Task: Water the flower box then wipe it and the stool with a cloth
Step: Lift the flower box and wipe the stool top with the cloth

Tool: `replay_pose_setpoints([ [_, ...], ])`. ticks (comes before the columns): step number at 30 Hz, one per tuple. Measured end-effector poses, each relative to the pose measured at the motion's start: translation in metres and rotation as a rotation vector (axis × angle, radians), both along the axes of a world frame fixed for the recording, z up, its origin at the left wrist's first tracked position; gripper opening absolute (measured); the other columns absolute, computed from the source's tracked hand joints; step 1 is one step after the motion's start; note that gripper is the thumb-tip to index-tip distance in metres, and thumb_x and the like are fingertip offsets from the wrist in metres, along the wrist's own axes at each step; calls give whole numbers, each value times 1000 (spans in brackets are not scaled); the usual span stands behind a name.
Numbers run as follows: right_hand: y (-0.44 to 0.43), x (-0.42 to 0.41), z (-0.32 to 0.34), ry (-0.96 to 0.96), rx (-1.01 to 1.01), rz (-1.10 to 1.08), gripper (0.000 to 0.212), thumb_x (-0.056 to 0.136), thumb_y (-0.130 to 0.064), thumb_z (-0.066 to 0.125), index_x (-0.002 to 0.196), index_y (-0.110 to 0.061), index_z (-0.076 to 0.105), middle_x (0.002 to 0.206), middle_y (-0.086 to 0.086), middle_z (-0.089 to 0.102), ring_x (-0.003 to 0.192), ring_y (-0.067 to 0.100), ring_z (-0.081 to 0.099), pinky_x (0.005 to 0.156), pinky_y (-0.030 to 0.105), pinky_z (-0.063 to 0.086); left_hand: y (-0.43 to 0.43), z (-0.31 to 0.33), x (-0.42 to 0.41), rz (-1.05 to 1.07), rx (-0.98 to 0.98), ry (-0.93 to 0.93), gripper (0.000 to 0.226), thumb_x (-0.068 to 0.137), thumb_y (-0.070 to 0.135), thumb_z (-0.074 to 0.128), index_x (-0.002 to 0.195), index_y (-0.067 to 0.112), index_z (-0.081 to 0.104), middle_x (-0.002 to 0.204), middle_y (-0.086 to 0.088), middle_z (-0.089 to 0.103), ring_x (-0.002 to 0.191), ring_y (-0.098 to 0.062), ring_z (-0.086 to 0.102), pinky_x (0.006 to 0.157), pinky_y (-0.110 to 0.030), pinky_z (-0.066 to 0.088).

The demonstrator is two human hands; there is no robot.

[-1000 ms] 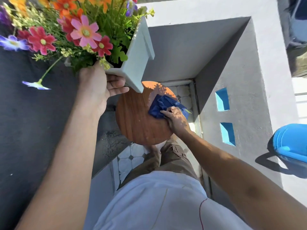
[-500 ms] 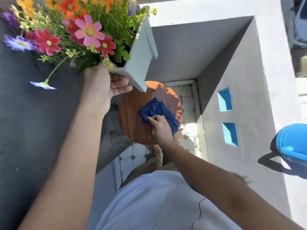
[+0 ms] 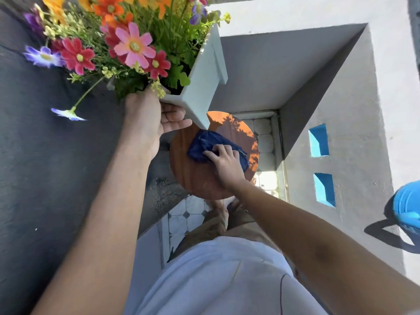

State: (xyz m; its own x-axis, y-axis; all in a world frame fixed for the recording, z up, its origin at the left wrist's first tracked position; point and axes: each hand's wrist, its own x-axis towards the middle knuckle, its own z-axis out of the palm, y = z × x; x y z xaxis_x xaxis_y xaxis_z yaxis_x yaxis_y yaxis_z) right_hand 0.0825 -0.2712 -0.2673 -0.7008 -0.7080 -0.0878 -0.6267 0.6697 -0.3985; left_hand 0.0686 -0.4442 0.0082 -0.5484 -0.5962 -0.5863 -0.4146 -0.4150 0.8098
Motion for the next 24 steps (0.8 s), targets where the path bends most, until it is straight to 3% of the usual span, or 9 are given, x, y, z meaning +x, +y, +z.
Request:
replay_pose_setpoints([
  [4, 17, -74, 2, -24, 5, -320, 32, 93, -28, 51, 124, -26, 59, 114, 6, 56, 108, 30, 48, 88, 44, 45, -2, -4, 1, 3, -2, 6, 34, 95, 7, 32, 73, 7, 58, 61, -11, 58, 45, -14, 56, 60, -37, 61],
  [8, 30, -102, 1, -23, 69, -397, 35, 90, -9, 46, 120, -21, 61, 117, 9, 59, 109, 32, 50, 91, 45, 49, -6, -8, -1, 0, 40, 22, 34, 96, 9, 34, 76, 6, 61, 60, -10, 59, 44, -13, 56, 61, -37, 60],
  [10, 32, -93, 7, -1, 82, -348, 38, 89, -9, 45, 121, -21, 61, 116, 8, 59, 104, 32, 50, 88, 43, 50, -7, -8, -3, -8, 65, 44, 33, 97, 10, 34, 78, 5, 60, 62, -11, 58, 44, -13, 56, 62, -38, 60],
  [13, 35, -65, 14, -37, 32, -318, 43, 90, -26, 38, 125, -19, 62, 119, 8, 59, 107, 33, 50, 91, 44, 45, -7, -5, -9, -10, 78, 71, 29, 98, 11, 34, 85, 3, 58, 62, -11, 59, 43, -13, 56, 62, -37, 60],
  [16, 35, -29, 11, -38, -20, -267, 33, 89, -15, 55, 119, -19, 66, 115, 6, 63, 104, 32, 53, 85, 45, 47, -5, -2, -17, -1, 81, 85, 30, 98, 10, 32, 89, 1, 58, 64, -13, 59, 43, -13, 56, 61, -37, 61],
  [20, 21, 27, 13, -101, -107, -28, 34, 85, -9, 67, 118, -18, 68, 109, 4, 64, 96, 28, 53, 75, 43, 47, -7, 2, -25, 19, 109, 103, 32, 100, 12, 33, 83, 2, 59, 59, -11, 58, 43, -14, 56, 60, -37, 60],
  [24, -5, 80, 5, -138, -162, 313, 39, 84, -8, 67, 121, -20, 66, 107, 3, 62, 95, 26, 51, 76, 39, 42, -10, 0, -26, 13, 103, 95, 32, 100, 13, 36, 82, 2, 61, 56, -10, 59, 43, -14, 57, 61, -37, 60],
])
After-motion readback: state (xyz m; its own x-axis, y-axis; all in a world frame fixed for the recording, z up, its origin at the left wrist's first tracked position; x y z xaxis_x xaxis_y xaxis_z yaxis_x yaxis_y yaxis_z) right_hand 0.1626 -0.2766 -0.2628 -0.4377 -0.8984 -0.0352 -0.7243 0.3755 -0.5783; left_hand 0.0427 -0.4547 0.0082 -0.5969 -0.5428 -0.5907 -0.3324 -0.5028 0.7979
